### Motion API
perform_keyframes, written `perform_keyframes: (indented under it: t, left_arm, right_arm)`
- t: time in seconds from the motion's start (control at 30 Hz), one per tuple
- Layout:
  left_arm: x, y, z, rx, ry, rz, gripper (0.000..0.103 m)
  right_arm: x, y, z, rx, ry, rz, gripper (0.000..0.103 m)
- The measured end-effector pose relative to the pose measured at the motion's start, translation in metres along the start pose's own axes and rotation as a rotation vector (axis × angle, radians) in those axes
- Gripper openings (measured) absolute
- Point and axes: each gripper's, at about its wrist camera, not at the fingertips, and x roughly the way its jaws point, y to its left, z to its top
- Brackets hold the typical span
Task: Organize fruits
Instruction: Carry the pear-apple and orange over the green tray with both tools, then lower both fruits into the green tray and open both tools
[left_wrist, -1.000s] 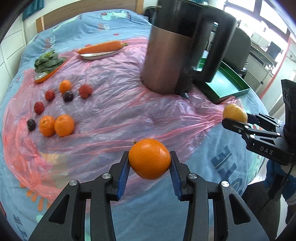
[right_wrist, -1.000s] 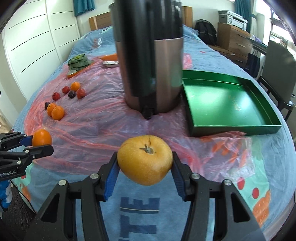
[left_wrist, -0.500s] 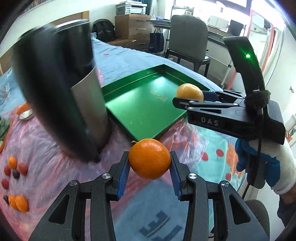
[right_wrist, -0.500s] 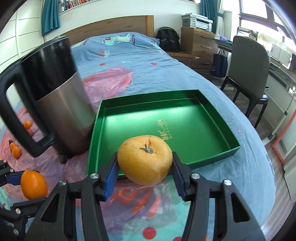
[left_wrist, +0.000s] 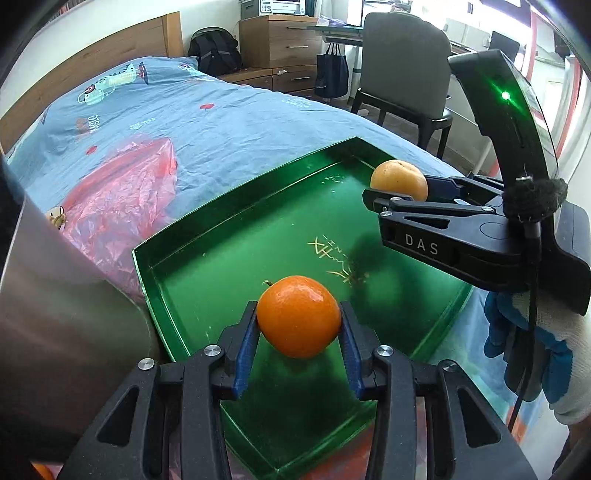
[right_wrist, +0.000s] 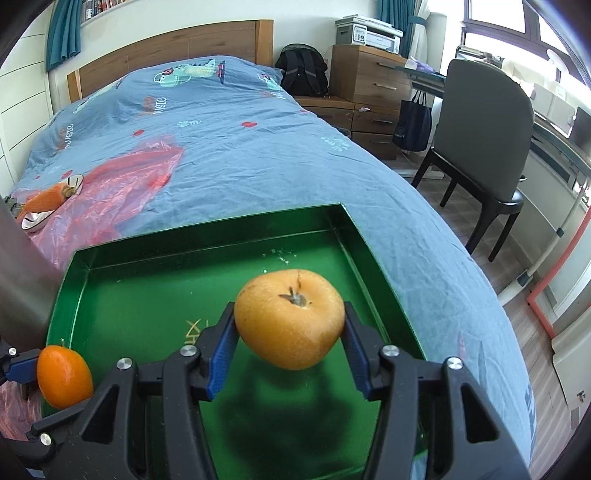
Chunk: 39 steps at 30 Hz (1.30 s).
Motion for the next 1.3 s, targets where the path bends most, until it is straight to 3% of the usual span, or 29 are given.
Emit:
perform_keyframes:
  t: [0.33, 0.7, 0.77, 0.83, 0.93, 1.0, 1.3]
  left_arm:
    - [0.039, 0.013, -0.003, -0.064, 0.060, -0.001, 0.036]
    - [0.038, 0.011, -0.007, -0.042, 0.052, 0.001, 0.038]
    - [0.034, 0.008, -0.005, -0.027, 0.037, 0.009, 0.043]
    - [0.028, 0.005, -0.006, -0.009, 0.021, 0.026, 0.049]
    - [0.018, 0.003, -0.007, -0.008, 0.004, 0.037, 0.053]
    - [0.012, 0.001, -0.007, -0.009, -0.003, 0.039, 0.058]
    - [-0.023, -0.006, -0.018, 0.001, -0.038, 0.021, 0.058]
  right_arm:
    - [0.043, -0.002, 0.016, 0.000, 0.070, -0.003, 0.065]
    - [0.050, 0.001, 0.014, -0.014, 0.111, -0.048, 0.067]
    - [0.046, 0.000, 0.014, -0.002, 0.096, -0.044, 0.075]
    - [0.040, -0.002, 0.014, 0.010, 0.080, -0.040, 0.097]
    - [0.030, -0.002, 0.014, 0.011, 0.066, -0.040, 0.103]
    - [0.024, -0.001, 0.014, 0.009, 0.064, -0.044, 0.103]
    - [-0.016, -0.004, 0.008, 0.025, 0.034, -0.049, 0.103]
